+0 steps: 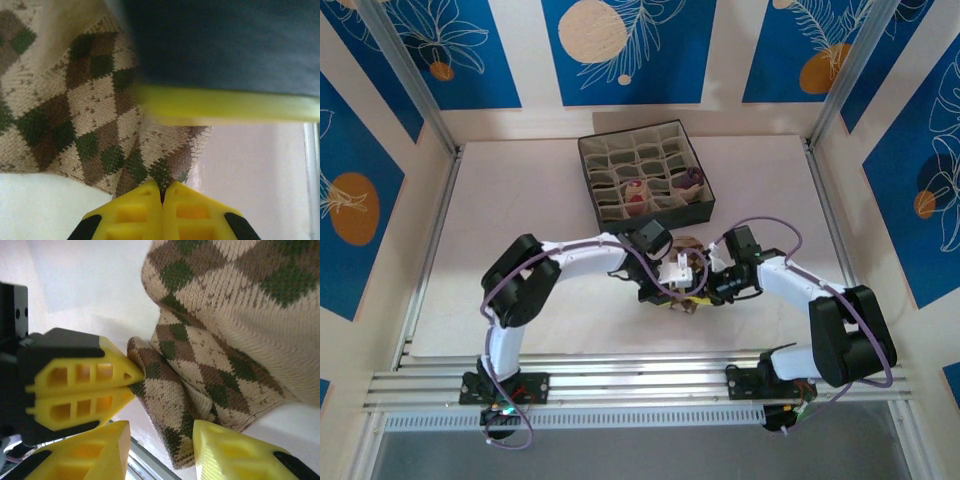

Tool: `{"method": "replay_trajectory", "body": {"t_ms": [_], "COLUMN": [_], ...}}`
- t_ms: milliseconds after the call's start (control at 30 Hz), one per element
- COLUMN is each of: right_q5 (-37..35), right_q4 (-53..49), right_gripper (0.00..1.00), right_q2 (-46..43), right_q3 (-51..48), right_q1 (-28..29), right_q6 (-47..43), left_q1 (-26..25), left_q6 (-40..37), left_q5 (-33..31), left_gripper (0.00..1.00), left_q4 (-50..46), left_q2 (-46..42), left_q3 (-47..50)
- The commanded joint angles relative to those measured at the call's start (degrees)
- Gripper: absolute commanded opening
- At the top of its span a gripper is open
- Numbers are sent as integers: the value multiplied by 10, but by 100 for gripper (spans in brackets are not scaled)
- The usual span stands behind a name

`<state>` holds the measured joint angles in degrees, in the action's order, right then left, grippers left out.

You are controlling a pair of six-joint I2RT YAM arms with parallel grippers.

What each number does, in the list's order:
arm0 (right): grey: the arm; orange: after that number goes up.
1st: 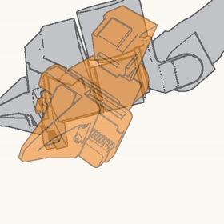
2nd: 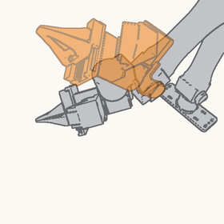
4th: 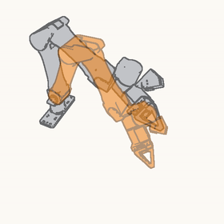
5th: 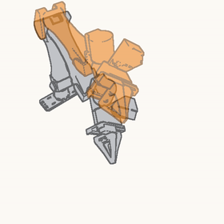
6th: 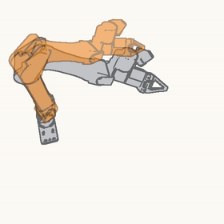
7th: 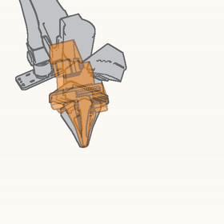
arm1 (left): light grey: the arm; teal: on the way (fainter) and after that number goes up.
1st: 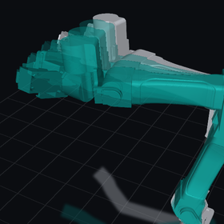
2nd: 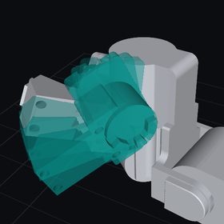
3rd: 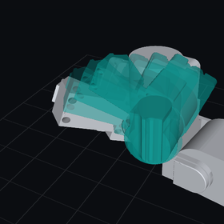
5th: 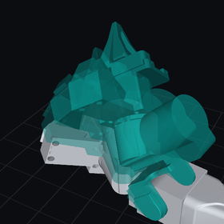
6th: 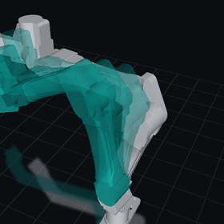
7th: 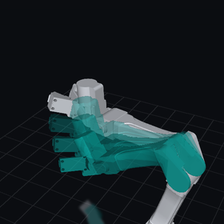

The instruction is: Roll the socks

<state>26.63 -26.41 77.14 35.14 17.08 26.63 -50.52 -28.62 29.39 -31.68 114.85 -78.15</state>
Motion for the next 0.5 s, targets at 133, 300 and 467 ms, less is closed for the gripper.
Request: {"method": "replay_trajectory", "body": {"t_ms": [133, 300, 467], "right_q5": [-8, -46, -69], "right_q4": [25, -1, -41], "right_gripper": [37, 20, 3], "right_q2": [24, 65, 94], "right_q3": [-7, 14, 30], "right_q1": [19, 25, 30], "right_q6": [22, 35, 32], "left_q1": [21, 21, 26], "left_q6": [80, 85, 106], "left_q5": [98, 90, 71], "left_gripper": [0, 0, 3], "left_q4": [-79, -46, 10], "left_q2": [46, 32, 13], "left_q3": [-38, -16, 17]}}
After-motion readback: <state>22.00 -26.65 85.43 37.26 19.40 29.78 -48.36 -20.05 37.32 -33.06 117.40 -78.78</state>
